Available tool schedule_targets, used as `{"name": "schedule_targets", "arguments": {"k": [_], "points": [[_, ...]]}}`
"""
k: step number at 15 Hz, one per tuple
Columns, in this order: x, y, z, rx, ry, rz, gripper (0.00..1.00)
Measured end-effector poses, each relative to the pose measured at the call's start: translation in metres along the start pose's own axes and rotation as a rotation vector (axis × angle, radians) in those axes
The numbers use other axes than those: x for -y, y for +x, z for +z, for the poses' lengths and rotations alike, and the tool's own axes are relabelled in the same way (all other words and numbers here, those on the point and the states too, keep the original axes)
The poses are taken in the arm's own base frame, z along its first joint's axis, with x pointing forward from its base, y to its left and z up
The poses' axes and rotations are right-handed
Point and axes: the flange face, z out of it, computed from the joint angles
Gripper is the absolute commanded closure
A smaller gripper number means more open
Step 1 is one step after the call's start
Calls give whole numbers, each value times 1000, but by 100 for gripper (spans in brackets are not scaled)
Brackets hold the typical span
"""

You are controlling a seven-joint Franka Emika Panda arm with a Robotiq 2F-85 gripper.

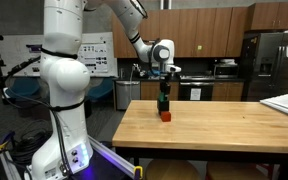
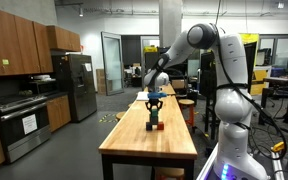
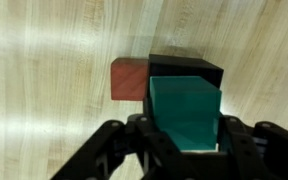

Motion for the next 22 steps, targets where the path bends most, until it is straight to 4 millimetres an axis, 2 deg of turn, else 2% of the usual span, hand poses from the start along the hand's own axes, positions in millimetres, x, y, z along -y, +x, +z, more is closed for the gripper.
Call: {"name": "schedule_targets", "arguments": {"k": [2, 4, 12, 22], "points": [[1, 0, 0, 0, 0, 0, 4], [1, 1, 0, 0, 1, 0, 0], [-5, 5, -2, -3, 8, 63, 0], [-23, 19, -11, -37, 54, 377, 0]]}}
